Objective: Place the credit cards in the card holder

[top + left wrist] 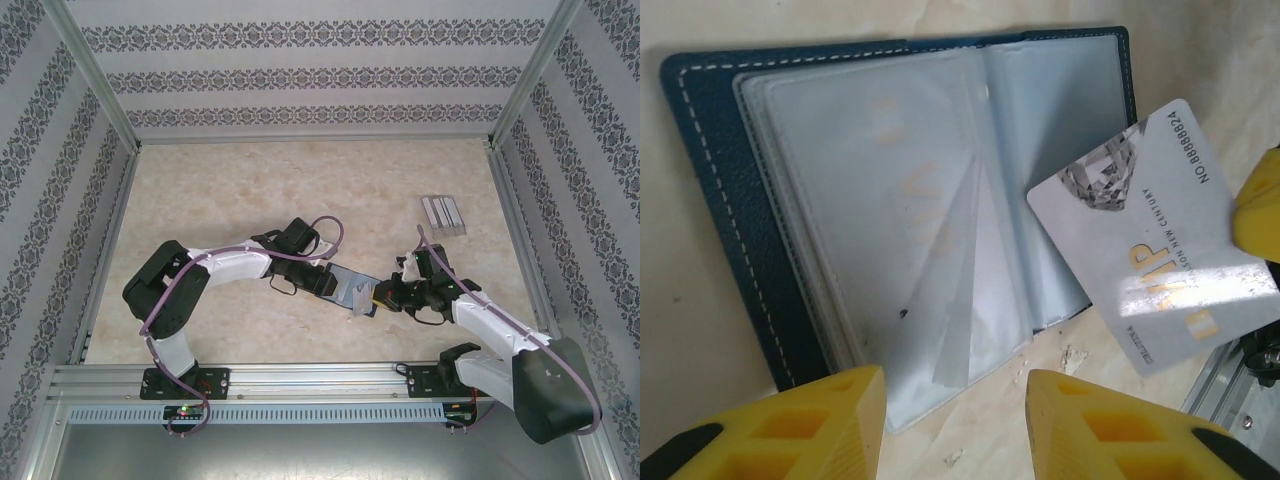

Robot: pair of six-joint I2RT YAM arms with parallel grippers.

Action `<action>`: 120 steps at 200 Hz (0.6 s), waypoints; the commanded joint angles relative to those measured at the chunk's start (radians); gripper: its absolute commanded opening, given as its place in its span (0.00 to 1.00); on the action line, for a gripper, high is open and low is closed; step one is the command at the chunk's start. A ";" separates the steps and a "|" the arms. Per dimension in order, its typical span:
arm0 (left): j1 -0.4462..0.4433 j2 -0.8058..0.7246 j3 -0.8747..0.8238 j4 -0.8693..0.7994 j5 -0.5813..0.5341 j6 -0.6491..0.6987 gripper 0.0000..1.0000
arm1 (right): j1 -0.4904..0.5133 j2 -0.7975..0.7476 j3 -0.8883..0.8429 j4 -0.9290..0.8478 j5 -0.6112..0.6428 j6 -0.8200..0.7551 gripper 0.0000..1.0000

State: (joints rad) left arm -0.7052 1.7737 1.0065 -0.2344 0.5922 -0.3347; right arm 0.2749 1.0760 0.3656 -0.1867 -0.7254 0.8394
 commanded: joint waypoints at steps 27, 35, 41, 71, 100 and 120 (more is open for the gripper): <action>0.001 0.036 0.045 0.007 -0.011 0.079 0.38 | -0.031 0.087 -0.058 0.269 -0.203 0.130 0.00; 0.000 0.041 0.052 -0.004 -0.018 0.082 0.37 | -0.031 0.096 -0.063 0.285 -0.206 0.137 0.00; 0.000 0.043 0.052 -0.005 -0.018 0.082 0.36 | -0.031 0.102 -0.066 0.289 -0.207 0.139 0.00; -0.005 0.068 0.065 -0.001 -0.015 0.080 0.36 | -0.033 0.123 -0.075 0.293 -0.211 0.132 0.00; -0.011 0.080 0.065 0.014 -0.014 0.073 0.35 | -0.033 0.149 -0.082 0.310 -0.210 0.128 0.00; -0.012 0.090 0.075 0.000 -0.022 0.074 0.33 | -0.032 0.173 -0.082 0.299 -0.203 0.109 0.00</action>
State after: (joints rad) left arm -0.7071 1.8420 1.0565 -0.2317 0.5831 -0.2871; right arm 0.2504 1.2270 0.2981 0.0891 -0.9077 0.9661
